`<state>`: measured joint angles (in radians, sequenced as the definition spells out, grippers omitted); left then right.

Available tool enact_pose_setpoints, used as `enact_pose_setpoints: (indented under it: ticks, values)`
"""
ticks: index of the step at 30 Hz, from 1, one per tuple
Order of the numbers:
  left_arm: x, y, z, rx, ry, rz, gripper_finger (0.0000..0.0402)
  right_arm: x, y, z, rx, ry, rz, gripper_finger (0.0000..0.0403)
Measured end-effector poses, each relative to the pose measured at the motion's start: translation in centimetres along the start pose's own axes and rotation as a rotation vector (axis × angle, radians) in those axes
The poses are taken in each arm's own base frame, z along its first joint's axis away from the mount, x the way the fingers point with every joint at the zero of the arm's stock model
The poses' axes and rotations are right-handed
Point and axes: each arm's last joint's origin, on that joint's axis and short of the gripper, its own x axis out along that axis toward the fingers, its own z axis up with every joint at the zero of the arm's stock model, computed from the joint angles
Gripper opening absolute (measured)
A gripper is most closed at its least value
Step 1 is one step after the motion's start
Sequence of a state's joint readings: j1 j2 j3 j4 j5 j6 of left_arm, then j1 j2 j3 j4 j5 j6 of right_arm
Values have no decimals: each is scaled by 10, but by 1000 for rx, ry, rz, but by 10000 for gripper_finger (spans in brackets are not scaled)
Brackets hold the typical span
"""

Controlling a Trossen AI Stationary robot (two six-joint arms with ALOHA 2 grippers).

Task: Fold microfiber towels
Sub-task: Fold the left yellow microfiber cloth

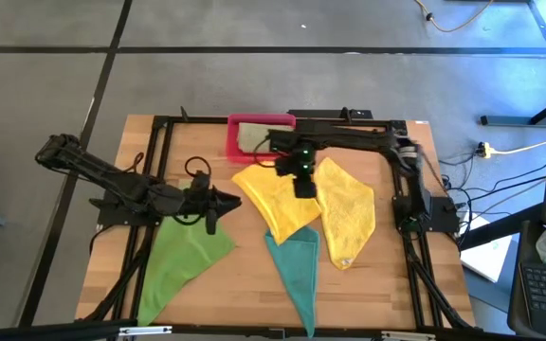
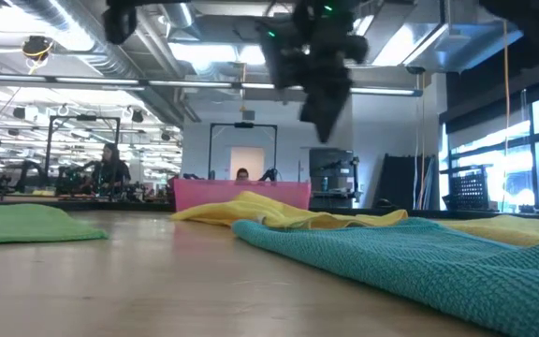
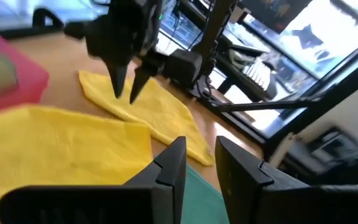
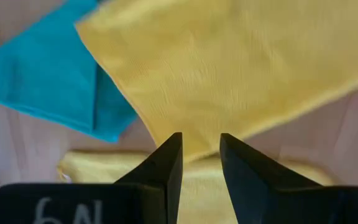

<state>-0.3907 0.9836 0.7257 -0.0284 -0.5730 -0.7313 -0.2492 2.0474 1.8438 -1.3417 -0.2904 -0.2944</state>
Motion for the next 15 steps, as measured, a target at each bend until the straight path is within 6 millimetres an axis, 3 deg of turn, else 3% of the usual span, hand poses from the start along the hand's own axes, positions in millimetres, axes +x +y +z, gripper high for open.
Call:
enact_pose_setpoints:
  ticks: [5, 12, 15]
  values:
    - [21, -14, 6, 149, 6, 38, 78, 17, 5, -48, -23, -33, -11, 110]
    - [49, -30, 22, 325, -7, 79, 78, 38, 45, -95, -441, -139, -72, 110]
    - [58, -34, 30, 357, 0, 111, 78, 49, 55, -106, -527, -141, -139, 110]
